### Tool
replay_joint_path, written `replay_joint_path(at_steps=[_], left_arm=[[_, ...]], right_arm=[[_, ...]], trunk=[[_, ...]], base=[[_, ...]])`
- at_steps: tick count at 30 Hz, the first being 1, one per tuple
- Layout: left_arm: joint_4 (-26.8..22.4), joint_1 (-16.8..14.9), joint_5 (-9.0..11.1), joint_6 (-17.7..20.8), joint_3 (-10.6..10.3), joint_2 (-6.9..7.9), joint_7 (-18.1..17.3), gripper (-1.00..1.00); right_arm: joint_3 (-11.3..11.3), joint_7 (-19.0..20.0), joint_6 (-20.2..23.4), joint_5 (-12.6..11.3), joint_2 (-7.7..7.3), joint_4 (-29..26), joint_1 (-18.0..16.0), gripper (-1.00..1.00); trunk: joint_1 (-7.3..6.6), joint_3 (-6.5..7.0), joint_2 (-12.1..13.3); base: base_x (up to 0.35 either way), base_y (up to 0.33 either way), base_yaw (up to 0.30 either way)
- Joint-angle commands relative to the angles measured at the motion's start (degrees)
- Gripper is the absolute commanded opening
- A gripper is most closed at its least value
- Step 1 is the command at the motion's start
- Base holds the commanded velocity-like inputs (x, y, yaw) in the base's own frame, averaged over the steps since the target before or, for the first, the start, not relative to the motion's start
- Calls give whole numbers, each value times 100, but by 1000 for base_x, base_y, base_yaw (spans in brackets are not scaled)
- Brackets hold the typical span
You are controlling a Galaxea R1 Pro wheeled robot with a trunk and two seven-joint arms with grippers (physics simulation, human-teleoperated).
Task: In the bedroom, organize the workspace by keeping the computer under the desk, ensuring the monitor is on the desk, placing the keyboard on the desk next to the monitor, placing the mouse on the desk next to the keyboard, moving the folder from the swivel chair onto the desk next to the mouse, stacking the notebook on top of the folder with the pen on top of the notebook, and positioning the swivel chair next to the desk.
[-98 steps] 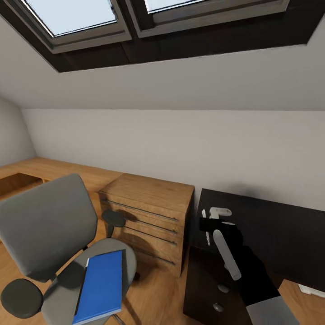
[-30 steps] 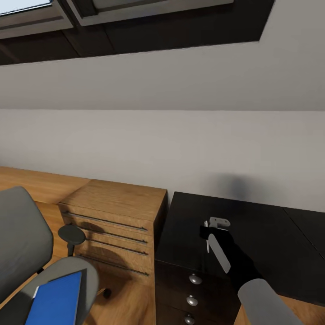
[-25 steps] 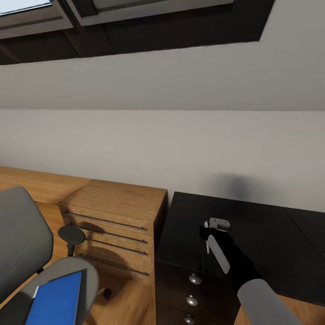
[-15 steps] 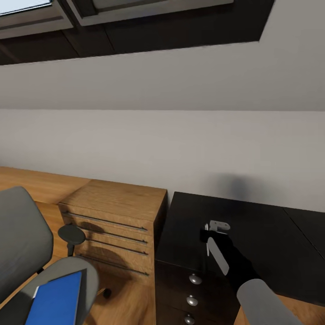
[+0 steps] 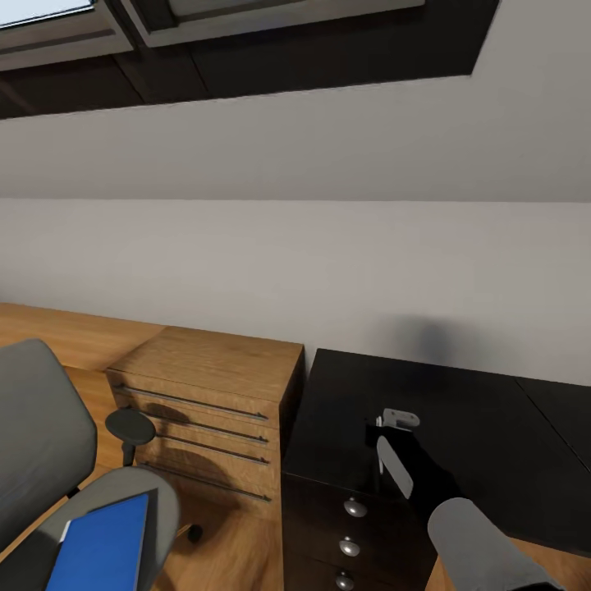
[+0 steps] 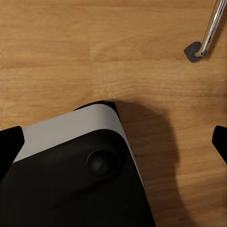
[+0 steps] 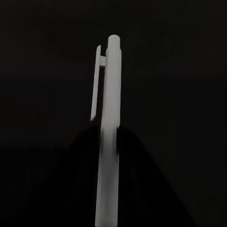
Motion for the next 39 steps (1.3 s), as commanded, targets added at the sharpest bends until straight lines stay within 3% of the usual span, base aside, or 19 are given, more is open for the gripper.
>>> replay_joint_path(at_steps=[1,13,14,33,36,39], left_arm=[[-17,4,43,-19,-10,1,33,100],[-16,4,36,-17,-10,5,35,100],[-16,4,36,-17,-10,5,36,100],[-15,4,22,-23,-17,1,35,100],[-15,4,19,-24,-18,-1,34,100],[-15,4,18,-25,-21,-2,35,100]], right_arm=[[27,-44,5,-71,-4,14,-11,-100],[28,-43,-15,-76,-4,91,-35,-100],[28,-43,-15,-76,-4,92,-36,100],[28,-27,-9,-76,-26,-16,-38,100],[23,-22,10,-79,-43,-204,-31,100],[15,-27,84,-83,-64,-732,5,100]], trunk=[[0,-5,-4],[0,-5,-4],[0,-5,-4],[0,-5,-4],[0,-5,-4],[0,-5,-4]], base=[[0,0,0],[0,0,0],[0,0,0],[0,0,0],[0,0,0],[0,0,0]])
